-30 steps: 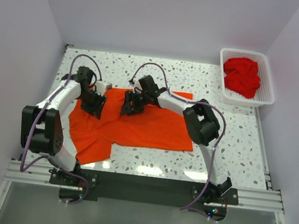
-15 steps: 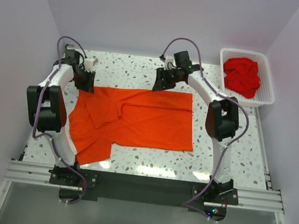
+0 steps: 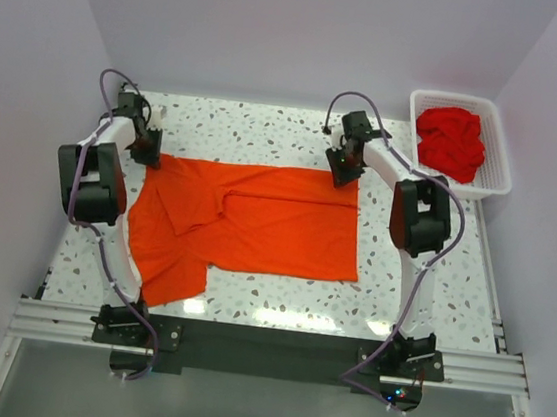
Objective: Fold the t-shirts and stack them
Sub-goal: Fold the tshirt
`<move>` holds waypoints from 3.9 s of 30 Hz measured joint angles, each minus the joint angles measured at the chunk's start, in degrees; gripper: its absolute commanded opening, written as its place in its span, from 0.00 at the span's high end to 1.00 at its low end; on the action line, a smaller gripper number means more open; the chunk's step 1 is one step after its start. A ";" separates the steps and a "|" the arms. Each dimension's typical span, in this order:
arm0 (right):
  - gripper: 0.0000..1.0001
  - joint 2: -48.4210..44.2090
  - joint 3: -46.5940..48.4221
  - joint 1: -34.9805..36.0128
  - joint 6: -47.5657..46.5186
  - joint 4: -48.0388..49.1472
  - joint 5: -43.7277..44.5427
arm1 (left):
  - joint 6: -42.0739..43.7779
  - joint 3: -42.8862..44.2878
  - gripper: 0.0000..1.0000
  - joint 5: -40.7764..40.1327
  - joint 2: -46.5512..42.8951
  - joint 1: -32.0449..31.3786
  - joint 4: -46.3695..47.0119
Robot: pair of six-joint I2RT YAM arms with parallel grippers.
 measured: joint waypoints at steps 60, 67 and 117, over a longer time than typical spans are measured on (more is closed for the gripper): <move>0.63 -32.68 -39.39 8.24 -40.87 -4.31 -2.64 | 56.08 -25.86 0.23 31.45 -33.64 0.00 -26.08; 0.64 -29.00 -39.60 7.72 -43.95 0.61 0.57 | 57.66 -28.57 0.23 28.22 -34.05 -0.26 -25.31; 1.00 -26.45 -41.09 2.86 -46.62 2.71 0.33 | 62.66 -43.93 1.00 12.04 -38.69 -5.27 -16.17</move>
